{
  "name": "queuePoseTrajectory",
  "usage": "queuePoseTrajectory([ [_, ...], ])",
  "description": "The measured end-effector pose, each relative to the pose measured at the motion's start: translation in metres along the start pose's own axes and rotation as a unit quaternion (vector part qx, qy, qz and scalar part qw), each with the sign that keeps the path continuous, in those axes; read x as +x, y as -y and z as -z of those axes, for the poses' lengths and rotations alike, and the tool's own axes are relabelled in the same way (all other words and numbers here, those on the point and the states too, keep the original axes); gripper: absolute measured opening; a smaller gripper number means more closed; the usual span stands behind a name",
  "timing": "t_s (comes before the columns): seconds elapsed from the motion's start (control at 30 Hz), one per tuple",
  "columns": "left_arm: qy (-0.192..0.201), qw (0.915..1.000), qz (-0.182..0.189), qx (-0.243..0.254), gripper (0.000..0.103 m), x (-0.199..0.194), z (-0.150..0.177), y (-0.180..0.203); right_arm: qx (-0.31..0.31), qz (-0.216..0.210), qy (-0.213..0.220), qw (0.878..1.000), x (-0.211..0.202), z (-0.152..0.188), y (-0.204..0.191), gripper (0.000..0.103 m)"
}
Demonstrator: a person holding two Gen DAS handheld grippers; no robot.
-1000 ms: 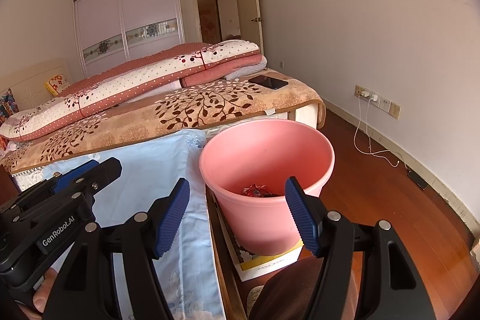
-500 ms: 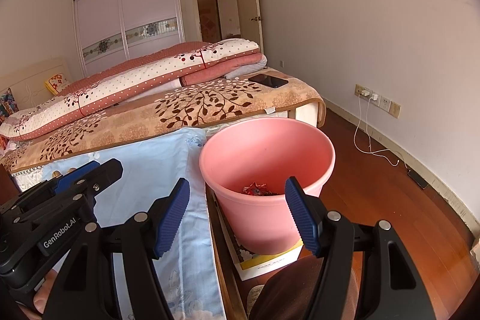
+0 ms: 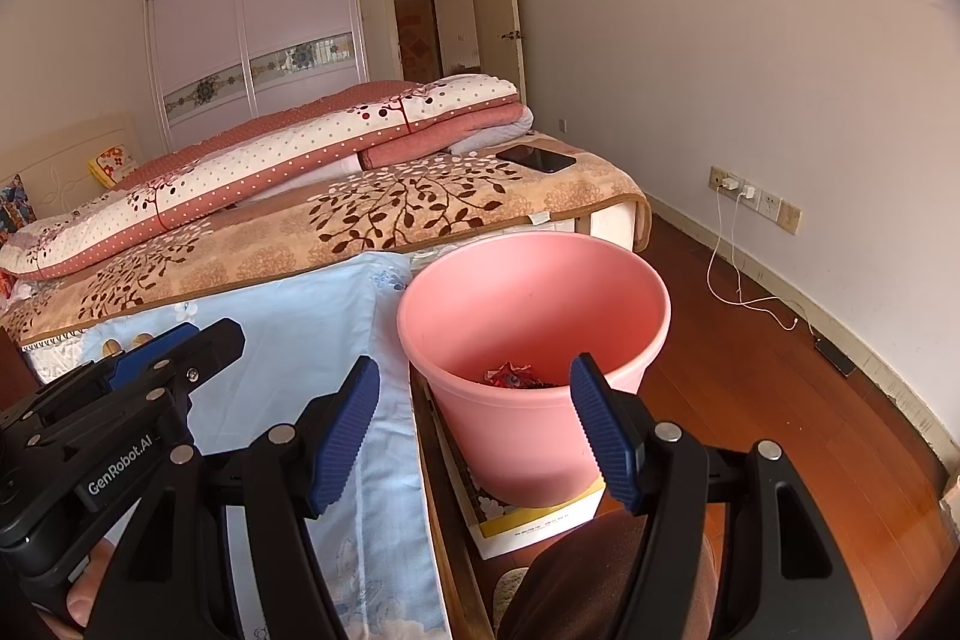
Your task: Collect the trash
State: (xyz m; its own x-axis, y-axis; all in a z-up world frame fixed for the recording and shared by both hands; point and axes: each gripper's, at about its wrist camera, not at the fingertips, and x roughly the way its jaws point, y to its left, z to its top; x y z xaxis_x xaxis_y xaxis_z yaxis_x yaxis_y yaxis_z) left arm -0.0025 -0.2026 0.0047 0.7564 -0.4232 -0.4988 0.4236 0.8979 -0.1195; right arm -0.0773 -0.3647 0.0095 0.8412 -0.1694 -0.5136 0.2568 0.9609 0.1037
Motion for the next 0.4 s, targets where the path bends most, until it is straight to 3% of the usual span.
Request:
queuePoseTrajectory([
  [0.4, -0.008, 0.9999, -0.008, 0.0, 0.035, 0.0028, 0.0009, -0.0024, 0.0, 0.001, -0.003, 1.0, 0.0025, 0.002, 0.0011, 0.065],
])
